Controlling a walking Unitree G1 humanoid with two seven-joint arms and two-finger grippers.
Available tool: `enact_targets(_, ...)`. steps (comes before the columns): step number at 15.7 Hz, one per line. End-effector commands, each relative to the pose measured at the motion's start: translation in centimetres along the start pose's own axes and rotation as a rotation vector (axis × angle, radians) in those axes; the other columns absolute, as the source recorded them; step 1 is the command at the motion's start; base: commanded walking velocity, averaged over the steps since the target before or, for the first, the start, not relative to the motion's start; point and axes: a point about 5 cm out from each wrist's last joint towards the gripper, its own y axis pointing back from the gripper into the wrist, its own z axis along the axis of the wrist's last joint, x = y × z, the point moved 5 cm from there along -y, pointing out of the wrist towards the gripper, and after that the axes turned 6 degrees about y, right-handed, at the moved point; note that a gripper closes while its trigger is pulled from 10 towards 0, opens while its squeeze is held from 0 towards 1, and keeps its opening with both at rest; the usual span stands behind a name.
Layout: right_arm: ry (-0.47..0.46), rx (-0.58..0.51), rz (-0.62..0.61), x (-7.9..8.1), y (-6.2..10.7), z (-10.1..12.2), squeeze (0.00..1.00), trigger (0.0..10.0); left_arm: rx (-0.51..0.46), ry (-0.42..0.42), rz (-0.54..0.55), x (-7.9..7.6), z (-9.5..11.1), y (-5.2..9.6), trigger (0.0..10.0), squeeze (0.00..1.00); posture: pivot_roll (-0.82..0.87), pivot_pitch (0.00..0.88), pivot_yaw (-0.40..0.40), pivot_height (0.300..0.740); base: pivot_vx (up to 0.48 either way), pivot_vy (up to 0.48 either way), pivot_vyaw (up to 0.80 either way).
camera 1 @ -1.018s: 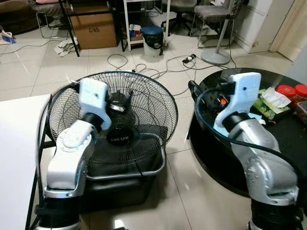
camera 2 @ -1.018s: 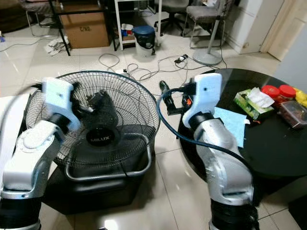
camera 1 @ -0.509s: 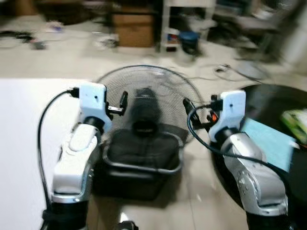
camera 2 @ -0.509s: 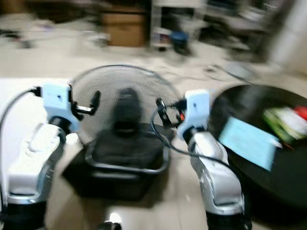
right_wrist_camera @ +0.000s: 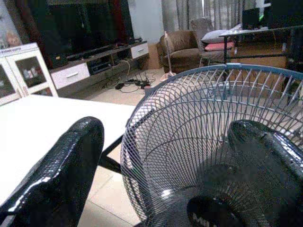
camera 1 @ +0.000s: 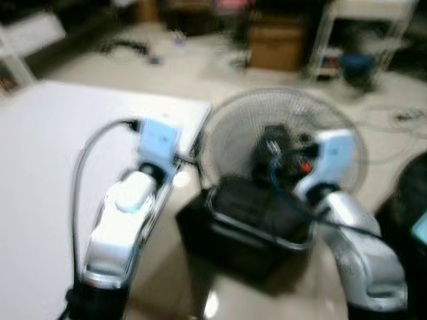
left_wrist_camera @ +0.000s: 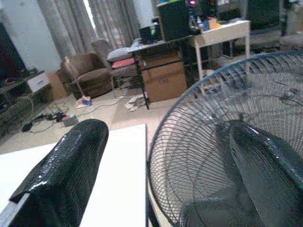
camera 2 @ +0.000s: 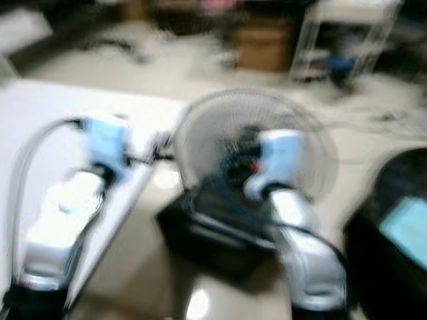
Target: Setting the table
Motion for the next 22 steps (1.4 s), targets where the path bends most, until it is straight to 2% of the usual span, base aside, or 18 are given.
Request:
enact_targets(1,-0.031,-0.005,0.029,0.9,-0.1,0.1,0.0,10.0,0.02,-0.026,0.042,1.0,-0.2,-0.2,10.0,0.0,-0.03,0.0,0.059,0.74,0.0,0.0,0.8)
enact_targets(2,-0.038,-0.01,0.053,1.3,-0.2,0.3,0.0,10.0,0.043,-0.012,0.07,1.4,-0.6,-0.6,10.0,0.0,-0.03,0.0,0.056,0.74,0.0,0.0,0.8)
enact_targets(4,-0.035,0.008,0.066,1.7,-0.1,-0.2,0.0,10.0,0.069,-0.007,0.085,1.8,-1.6,-0.5,10.0,0.0,-0.03,0.0,0.046,0.74,0.0,0.0,0.8)
enact_targets(6,-0.018,0.057,0.07,1.7,0.3,-1.2,0.0,10.0,0.075,-0.016,0.096,2.0,-1.9,0.2,10.0,0.0,-0.02,0.0,0.037,0.74,0.0,0.0,0.8)
enact_targets(8,-0.026,0.113,0.059,1.2,0.4,-2.4,0.0,10.0,0.117,-0.059,0.091,2.0,-3.4,1.2,10.0,0.0,-0.02,0.0,0.029,0.74,0.0,0.0,0.8)
enact_targets(9,-0.009,0.125,0.075,1.3,0.4,-2.7,0.0,10.0,0.119,-0.042,0.097,2.0,-3.7,1.3,10.0,0.0,-0.03,0.0,0.027,0.74,0.0,0.0,0.8)
enact_targets(12,-0.002,0.154,0.098,1.4,1.0,-3.6,0.0,10.0,0.1,-0.025,0.135,2.6,-3.3,2.0,10.0,0.0,-0.02,0.0,0.012,0.74,0.0,0.0,0.8)
enact_targets(15,0.0,0.185,0.188,2.2,1.7,-4.1,0.0,10.0,0.101,-0.031,0.174,3.0,-3.5,3.0,10.0,0.0,-0.01,0.0,-0.004,0.74,0.0,0.0,0.8)
enact_targets(17,-0.006,0.176,0.1,0.5,1.4,-4.2,0.0,10.0,0.085,-0.067,0.162,2.8,-3.4,3.3,10.0,0.0,0.01,0.0,-0.015,0.74,0.0,0.0,0.8)
enact_targets(19,-0.038,0.16,0.022,-0.7,1.3,-4.2,0.0,10.0,0.06,-0.069,0.187,3.3,-2.7,3.5,10.0,0.0,0.02,0.0,-0.013,0.74,0.0,0.0,0.8)
enact_targets(22,-0.044,0.131,0.033,-0.4,1.0,-3.3,0.0,10.0,0.039,-0.045,0.189,3.7,-2.0,2.6,10.0,0.0,-0.01,0.0,0.015,0.74,0.0,0.0,0.8)
